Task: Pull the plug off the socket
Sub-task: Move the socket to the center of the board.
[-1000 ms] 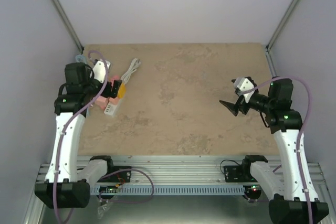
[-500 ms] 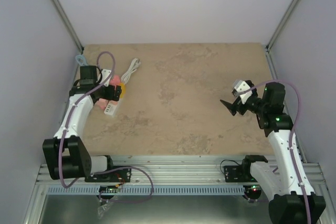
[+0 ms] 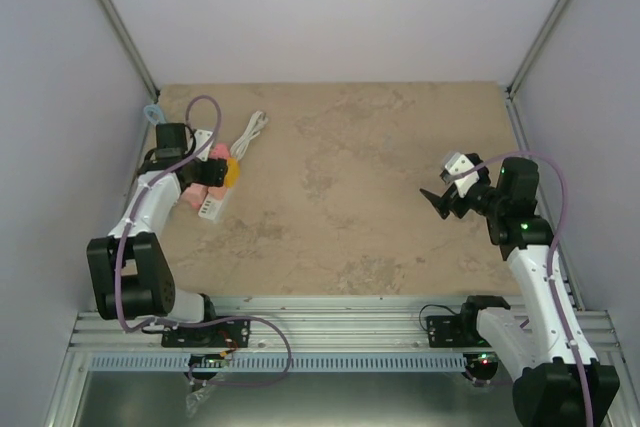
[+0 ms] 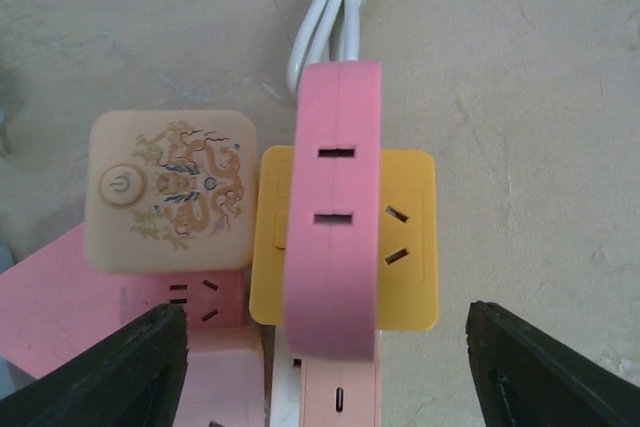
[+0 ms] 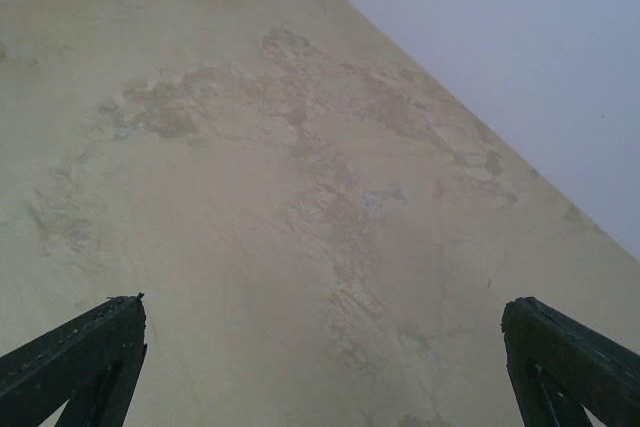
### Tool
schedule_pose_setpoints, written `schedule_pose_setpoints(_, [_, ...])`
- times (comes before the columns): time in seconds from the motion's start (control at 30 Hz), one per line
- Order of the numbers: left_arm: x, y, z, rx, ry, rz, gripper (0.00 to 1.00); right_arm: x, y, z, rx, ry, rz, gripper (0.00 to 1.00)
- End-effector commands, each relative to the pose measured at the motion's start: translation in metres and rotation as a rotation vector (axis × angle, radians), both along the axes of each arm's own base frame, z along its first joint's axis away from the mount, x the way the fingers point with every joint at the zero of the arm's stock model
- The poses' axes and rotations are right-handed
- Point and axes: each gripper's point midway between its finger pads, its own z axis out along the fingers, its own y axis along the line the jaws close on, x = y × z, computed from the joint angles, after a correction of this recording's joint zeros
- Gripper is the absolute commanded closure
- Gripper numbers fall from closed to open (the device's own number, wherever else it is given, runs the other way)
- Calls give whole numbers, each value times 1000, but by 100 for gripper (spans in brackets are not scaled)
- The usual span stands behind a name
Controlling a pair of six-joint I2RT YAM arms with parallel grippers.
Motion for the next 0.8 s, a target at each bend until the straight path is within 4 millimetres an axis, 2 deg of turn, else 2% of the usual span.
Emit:
schedule_pose_setpoints(0.0, [10,-8,14,-32,-55,-52,24,3,-1,-1,-4,-11,-10,2])
schedule_pose_setpoints(0.3, [13,-12,10,-51,-55,-72,37,4,-1,-3,0,-4,-11,2])
schedule_pose_setpoints(0.43, [15,-13,7,-57,-48,-77,49,4,-1,-4,1,0,-11,2])
schedule_pose_setpoints(0.6, [11,-22,7,-90,-43,-122,57,4,0,-5,3,4,-8,2])
schedule_pose_setpoints(0.7, [6,-30,8,-113,-36,-162,68,4,0,-6,2,4,-9,2])
schedule_pose_setpoints(0.77, [1,-34,8,-127,-32,-189,70,4,0,-6,2,7,-10,2])
